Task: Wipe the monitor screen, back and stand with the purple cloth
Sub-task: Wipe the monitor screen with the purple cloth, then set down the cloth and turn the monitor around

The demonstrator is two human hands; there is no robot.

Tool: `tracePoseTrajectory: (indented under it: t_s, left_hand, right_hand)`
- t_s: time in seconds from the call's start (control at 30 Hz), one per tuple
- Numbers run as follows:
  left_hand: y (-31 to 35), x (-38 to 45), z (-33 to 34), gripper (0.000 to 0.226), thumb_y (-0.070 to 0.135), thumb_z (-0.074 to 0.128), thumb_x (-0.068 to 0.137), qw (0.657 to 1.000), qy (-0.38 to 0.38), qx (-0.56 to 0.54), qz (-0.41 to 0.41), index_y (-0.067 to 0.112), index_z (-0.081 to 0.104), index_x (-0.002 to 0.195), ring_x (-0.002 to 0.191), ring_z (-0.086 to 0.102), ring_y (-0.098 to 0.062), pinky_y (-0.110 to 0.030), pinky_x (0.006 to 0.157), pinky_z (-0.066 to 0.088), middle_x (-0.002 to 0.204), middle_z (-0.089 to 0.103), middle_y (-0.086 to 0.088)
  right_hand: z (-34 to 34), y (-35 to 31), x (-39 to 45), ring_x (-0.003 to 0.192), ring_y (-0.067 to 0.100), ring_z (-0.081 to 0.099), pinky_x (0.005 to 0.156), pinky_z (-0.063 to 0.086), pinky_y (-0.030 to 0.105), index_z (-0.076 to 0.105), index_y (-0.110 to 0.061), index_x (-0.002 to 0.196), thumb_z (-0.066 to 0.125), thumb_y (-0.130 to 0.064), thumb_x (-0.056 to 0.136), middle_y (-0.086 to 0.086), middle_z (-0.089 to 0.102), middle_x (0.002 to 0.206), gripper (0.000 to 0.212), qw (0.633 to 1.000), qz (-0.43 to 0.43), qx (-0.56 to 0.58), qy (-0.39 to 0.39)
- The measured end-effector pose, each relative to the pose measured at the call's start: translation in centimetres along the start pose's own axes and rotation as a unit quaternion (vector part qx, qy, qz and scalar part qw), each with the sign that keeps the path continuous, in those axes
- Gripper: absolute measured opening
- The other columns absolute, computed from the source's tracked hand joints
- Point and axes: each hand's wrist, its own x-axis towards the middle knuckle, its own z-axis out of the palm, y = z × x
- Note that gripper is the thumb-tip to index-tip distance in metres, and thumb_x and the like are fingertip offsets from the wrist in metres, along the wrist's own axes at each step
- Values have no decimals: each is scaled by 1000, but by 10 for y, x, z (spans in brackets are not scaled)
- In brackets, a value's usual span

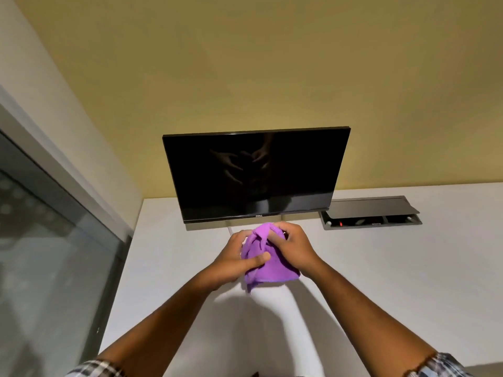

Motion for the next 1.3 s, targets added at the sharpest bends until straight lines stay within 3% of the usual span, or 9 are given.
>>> tracePoseTrajectory:
  t_s: [0.1, 0.2, 0.37, 0.5, 0.63, 0.77, 0.9, 1.0, 1.3]
  left_hand:
    - [11, 13, 18, 55, 38, 79, 84, 996, 45, 49, 51, 33, 52, 131, 106, 61, 4, -14, 81, 52, 119, 58, 24]
    - [12, 32, 26, 20, 24, 63, 99, 987, 127, 81, 54, 24, 64, 119, 98, 65, -12, -24, 84, 53, 109, 69, 7]
    - [21, 48, 45, 26, 12, 48, 103, 984, 178, 20, -9, 21, 70, 110, 98, 66, -15, -24, 82, 51, 108, 72, 1]
    - [25, 54, 68, 27, 16, 41, 106, 977, 174, -79, -91, 18, 68, 106, 79, 65, -18, -20, 58, 48, 94, 73, -6]
    - [17, 48, 85, 32, 30, 33, 107, 979, 89, -82, -162, 18, 62, 99, 60, 49, -12, -19, 51, 37, 63, 61, 8]
    - [-3, 41, 105, 36, 37, 38, 105, 976, -10, -85, -201, 21, 70, 110, 94, 67, -26, -36, 87, 54, 103, 75, -9]
    - [-37, 35, 129, 30, 39, 39, 107, 969, -6, -52, -243, 19, 59, 116, 97, 67, -26, -33, 80, 56, 117, 68, -13]
    - [-75, 31, 135, 31, 20, 42, 103, 965, 22, 93, -244, 17, 54, 131, 114, 61, -24, -35, 96, 50, 135, 60, -10]
    - [-92, 29, 120, 34, 24, 48, 103, 952, 27, 184, -244, 18, 57, 135, 125, 55, -21, -24, 93, 40, 136, 59, -3]
  right_hand:
    - [-21, -4, 8, 71, 9, 62, 67, 51, 25, 74, -14, 86, 66, -19, 100, 3, 72, 82, 17, 1000, -12, 11, -8]
    - [-50, -6, 19, 79, 10, 68, 73, 54, 26, 77, -14, 93, 73, -19, 95, 1, 76, 90, 7, 999, -14, 18, -25]
    - [-99, 7, 19, 97, 8, 71, 80, 54, 21, 79, -22, 112, 88, -27, 84, -11, 77, 107, 29, 994, 36, -22, -96]
    - [-120, 28, 11, 85, 16, 70, 66, 57, 28, 75, -19, 85, 82, -30, 90, -1, 72, 92, 15, 980, 94, -106, -142]
    - [-136, 41, 0, 68, 15, 61, 60, 46, 27, 67, -17, 69, 76, -26, 94, 0, 64, 71, 28, 975, 145, -92, -140]
    - [-152, 57, -9, 62, 15, 54, 55, 40, 24, 68, -11, 70, 74, -28, 94, 5, 60, 67, 30, 963, 166, -77, -200]
    - [-147, 87, -21, 88, 16, 66, 71, 55, 24, 75, -11, 107, 71, -27, 98, -1, 68, 98, 18, 947, 162, -177, -214]
    - [-134, 130, -39, 100, 19, 66, 83, 58, 32, 66, -22, 131, 73, -31, 90, -3, 68, 115, 43, 907, 176, -319, -211]
    - [-127, 171, -56, 123, 28, 57, 97, 55, 41, 51, -28, 149, 69, -42, 90, 5, 53, 139, 63, 868, 187, -433, -155]
